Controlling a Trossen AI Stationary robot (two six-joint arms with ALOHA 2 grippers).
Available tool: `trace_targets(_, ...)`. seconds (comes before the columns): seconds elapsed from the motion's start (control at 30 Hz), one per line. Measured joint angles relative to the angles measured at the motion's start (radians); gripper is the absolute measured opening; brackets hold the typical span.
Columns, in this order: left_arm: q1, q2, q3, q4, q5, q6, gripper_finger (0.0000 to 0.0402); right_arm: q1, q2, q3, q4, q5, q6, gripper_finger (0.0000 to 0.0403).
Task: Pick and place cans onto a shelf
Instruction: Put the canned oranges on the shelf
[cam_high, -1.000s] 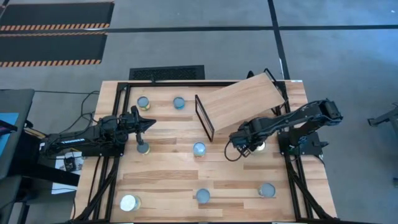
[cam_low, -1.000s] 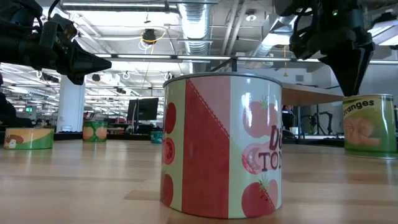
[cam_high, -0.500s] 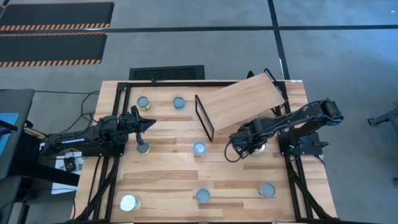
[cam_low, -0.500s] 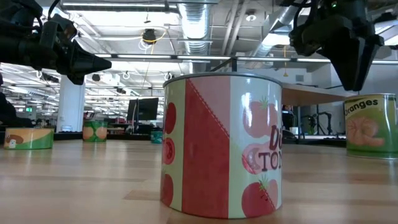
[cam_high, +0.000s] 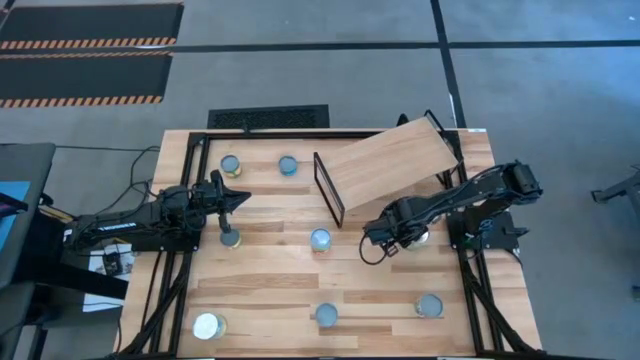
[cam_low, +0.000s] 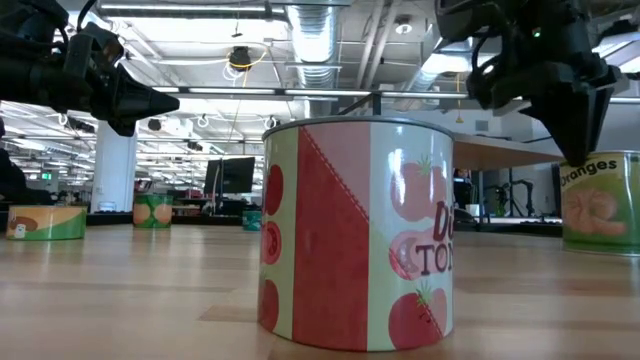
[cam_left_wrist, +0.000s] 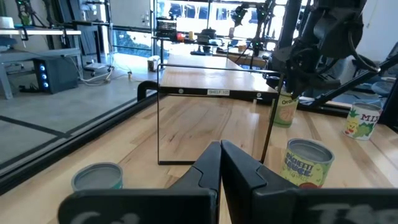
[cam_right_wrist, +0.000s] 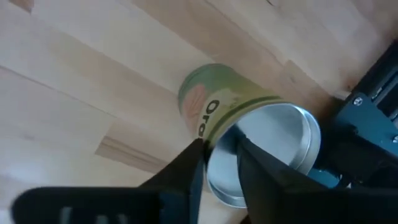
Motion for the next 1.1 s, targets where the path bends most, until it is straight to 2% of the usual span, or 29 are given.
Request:
trace_targets(0.23, 0.0, 0.0, 0.0, 0.0, 0.0, 0.0, 0.0, 0.0, 0.007, 0.037, -0.024, -0.041, -0.103, 0.0013)
trace_targets(0.4, 0.0, 0.0, 0.0, 0.0, 0.0, 0.0, 0.0, 0.0, -0.023, 0.146, -0.052, -0.056, -0.183, 0.0011)
trace_targets(0.67, 0.0, 0.0, 0.0, 0.0, 0.0, 0.0, 0.0, 0.001, -0.043, 0.421, -0.167, -0.056, -0.277, 0.0005)
trace_targets(0.8, 0.0, 0.0, 0.0, 0.0, 0.0, 0.0, 0.0, 0.009, -0.044, 0.586, -0.228, -0.003, -0.341, 0.0003)
trace_targets(0.93, 0.0, 0.0, 0.0, 0.0, 0.0, 0.0, 0.0, -0.001, -0.045, 0.733, -0.261, 0.111, -0.4, 0.0004)
trace_targets(1.1, 0.0, 0.0, 0.0, 0.0, 0.0, 0.0, 0.0, -0.091, -0.042, 0.837, -0.261, 0.276, -0.585, 0.0003)
